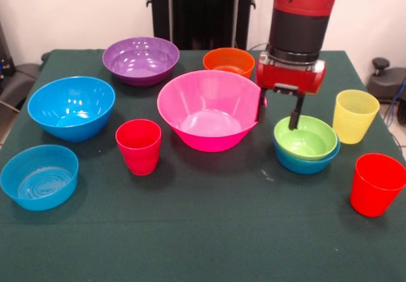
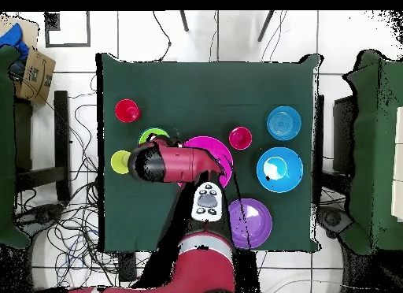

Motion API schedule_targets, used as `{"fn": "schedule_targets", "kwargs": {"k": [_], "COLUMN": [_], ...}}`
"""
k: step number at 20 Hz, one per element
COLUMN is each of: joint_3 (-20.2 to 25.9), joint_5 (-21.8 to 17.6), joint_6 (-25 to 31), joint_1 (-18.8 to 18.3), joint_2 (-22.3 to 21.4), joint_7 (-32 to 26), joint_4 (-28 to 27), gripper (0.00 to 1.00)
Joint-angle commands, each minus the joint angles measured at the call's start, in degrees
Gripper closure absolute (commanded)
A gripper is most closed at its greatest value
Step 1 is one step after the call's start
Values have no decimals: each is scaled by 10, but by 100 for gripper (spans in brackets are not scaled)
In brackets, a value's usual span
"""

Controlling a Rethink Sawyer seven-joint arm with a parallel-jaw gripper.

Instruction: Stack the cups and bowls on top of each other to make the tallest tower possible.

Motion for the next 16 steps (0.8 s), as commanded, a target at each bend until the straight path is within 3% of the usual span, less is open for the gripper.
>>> {"fn": "schedule_targets", "kwargs": {"k": [1, 8, 16], "joint_3": [-10, -34, -6], "joint_5": [-31, -19, -16], "joint_6": [-20, -47, -37], "joint_1": [8, 34, 29], "joint_2": [85, 118, 95], "joint_7": [36, 58, 49], "joint_4": [-60, -75, -46], "gripper": [0, 0, 0]}}
